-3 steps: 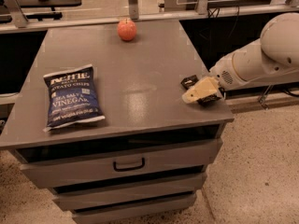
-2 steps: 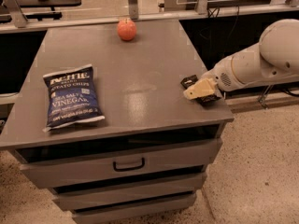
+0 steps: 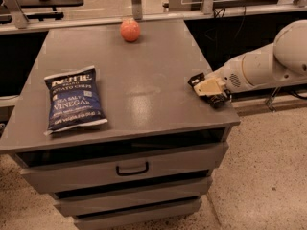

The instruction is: Move rxbar chocolate near apple

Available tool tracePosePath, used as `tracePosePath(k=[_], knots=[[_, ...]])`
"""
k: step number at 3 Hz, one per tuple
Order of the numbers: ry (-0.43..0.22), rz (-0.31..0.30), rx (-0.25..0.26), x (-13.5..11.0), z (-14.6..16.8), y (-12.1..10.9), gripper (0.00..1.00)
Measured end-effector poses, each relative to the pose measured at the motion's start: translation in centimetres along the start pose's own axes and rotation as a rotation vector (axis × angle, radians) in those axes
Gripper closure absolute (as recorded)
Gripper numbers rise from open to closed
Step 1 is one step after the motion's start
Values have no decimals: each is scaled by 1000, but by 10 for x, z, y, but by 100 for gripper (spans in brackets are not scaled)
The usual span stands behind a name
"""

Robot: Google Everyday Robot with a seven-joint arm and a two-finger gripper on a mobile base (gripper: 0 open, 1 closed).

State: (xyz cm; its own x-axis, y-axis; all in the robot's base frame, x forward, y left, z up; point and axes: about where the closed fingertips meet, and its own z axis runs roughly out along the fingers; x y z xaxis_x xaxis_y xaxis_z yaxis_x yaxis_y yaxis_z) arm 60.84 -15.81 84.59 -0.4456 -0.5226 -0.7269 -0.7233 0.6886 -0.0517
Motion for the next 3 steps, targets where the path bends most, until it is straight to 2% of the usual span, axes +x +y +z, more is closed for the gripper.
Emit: tracePosePath(k=[1, 2, 3], knots=[[-49, -20, 9, -11, -18, -1, 100], [-107, -86, 26, -31, -54, -10, 100], [-107, -86, 26, -31, -54, -10, 100]])
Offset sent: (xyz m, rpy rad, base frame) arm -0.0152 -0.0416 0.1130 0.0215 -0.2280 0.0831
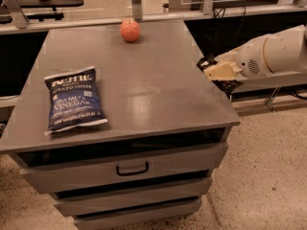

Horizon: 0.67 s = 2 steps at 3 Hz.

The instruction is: Move rxbar chocolate near apple

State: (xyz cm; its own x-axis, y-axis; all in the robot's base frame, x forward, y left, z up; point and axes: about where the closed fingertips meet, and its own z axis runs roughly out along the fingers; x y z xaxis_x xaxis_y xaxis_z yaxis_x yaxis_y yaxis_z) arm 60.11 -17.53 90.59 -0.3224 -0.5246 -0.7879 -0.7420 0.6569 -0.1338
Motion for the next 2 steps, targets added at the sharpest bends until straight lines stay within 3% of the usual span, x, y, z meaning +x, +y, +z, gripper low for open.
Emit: tracePosePath(k=[1, 2], knots=[[-60, -25, -8, -24, 30, 1, 100], [-146, -76, -18, -72, 85, -10, 100]])
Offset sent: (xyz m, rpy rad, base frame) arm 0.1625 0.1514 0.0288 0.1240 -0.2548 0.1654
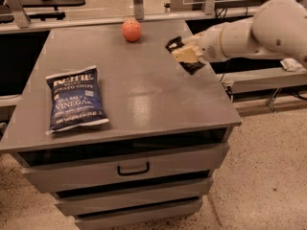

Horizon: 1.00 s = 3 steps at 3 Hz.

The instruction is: Move rxbar chocolate near apple

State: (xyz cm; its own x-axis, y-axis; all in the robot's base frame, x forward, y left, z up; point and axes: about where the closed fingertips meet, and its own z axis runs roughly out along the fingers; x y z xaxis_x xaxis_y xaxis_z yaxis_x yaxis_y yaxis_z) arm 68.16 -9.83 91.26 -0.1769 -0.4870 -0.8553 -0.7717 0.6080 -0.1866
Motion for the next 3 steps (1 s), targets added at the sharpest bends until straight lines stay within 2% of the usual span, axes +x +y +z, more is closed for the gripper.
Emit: tracePosePath(k=[1, 2, 3], knots=[[-61, -53, -11, -41, 64, -15, 100], [-74, -79, -26, -64, 121, -26, 100], [-51, -82, -34, -67, 162, -35, 100]])
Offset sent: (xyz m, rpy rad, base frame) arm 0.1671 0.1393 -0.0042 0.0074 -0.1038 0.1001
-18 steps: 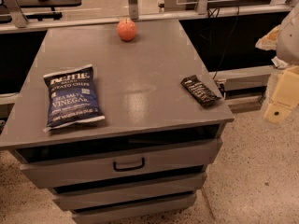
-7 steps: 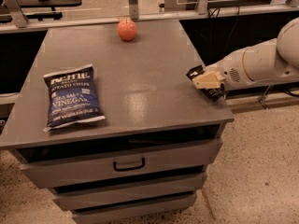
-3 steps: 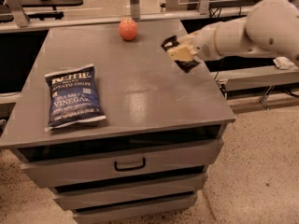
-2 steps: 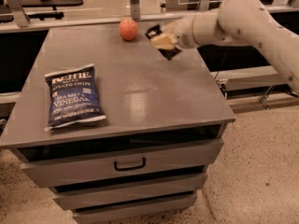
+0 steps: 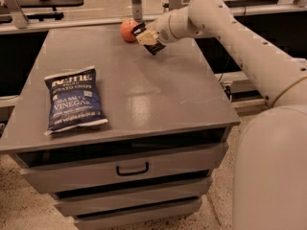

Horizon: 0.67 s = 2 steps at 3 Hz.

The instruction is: Move rxbar chocolate near apple

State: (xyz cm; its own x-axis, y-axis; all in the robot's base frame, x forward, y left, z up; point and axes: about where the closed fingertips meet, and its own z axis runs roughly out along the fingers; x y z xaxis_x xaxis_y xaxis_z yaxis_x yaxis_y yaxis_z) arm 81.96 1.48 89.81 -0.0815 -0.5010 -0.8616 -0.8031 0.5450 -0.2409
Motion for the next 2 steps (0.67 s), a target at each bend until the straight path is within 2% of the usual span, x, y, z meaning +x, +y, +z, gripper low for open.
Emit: tracePosePath(k=[1, 2], knots=[[32, 4, 0, 10, 20, -9, 100], [57, 7, -2, 16, 32, -14, 87]])
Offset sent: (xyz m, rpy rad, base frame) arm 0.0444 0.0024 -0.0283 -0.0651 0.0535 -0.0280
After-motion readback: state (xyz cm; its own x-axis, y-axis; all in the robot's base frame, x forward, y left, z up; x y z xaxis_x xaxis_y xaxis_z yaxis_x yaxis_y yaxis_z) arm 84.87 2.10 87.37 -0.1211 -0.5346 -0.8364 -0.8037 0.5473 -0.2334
